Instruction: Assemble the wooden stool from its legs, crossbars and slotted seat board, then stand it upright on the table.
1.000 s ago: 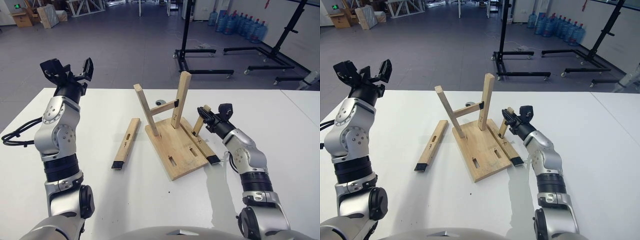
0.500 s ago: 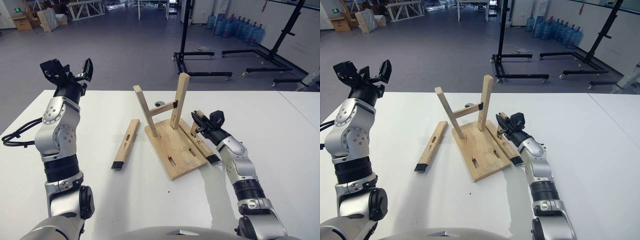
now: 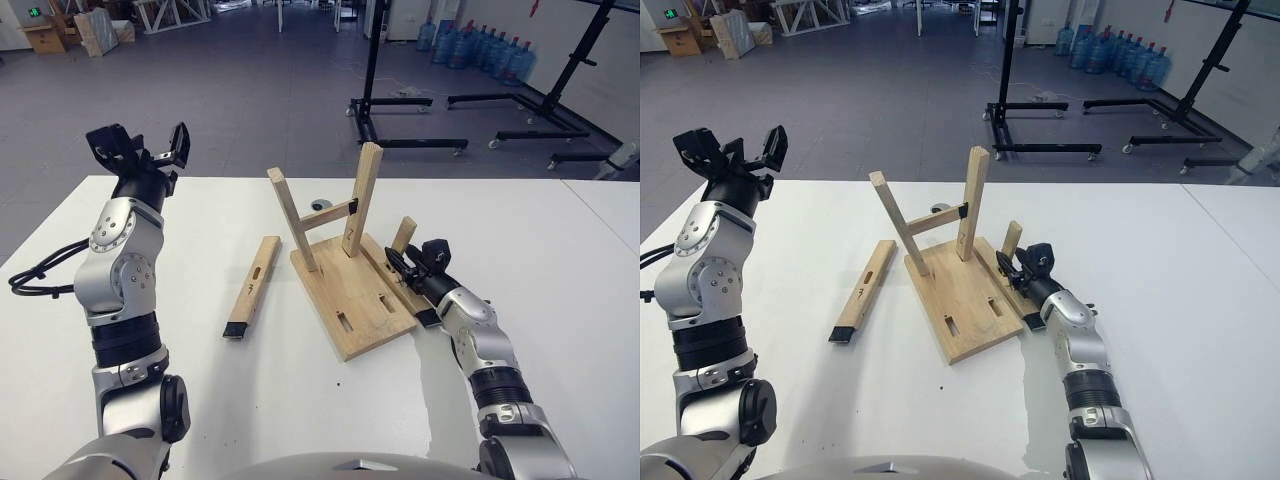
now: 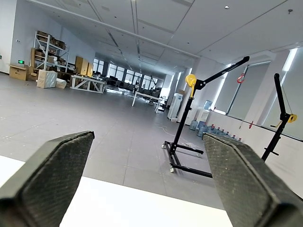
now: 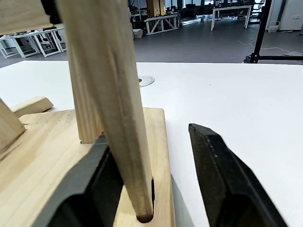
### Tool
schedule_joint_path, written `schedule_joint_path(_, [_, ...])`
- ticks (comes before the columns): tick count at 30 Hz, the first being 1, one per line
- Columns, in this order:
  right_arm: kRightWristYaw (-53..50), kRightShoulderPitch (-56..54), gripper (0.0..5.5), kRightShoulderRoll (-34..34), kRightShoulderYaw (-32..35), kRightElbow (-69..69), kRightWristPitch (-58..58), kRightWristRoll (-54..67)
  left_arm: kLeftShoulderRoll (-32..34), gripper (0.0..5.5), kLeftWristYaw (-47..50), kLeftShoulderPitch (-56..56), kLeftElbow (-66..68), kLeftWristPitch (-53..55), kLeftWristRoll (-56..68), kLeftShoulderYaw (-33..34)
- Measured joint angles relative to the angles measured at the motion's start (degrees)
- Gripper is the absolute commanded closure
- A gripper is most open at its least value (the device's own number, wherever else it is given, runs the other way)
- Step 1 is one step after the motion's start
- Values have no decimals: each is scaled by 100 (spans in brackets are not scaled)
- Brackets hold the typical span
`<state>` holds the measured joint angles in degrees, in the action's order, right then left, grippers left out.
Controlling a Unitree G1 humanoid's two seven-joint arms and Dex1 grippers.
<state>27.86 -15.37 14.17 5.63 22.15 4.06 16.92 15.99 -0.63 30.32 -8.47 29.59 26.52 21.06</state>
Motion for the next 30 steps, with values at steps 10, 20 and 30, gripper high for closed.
schedule_joint_path(10, [60, -812, 244, 281, 530, -2530, 1752, 1530, 12, 132, -42, -2, -6, 0, -8, 9])
schedule_joint_path(20, [-2893, -2686, 244, 188, 492, -2818, 3303, 433, 13, 132, -34, 0, -7, 0, -22, 14])
schedule_joint_path(30, [-3819, -3239, 244, -334, 451, -2454, 4345, -11, -5, 132, 18, 0, -8, 0, -33, 1])
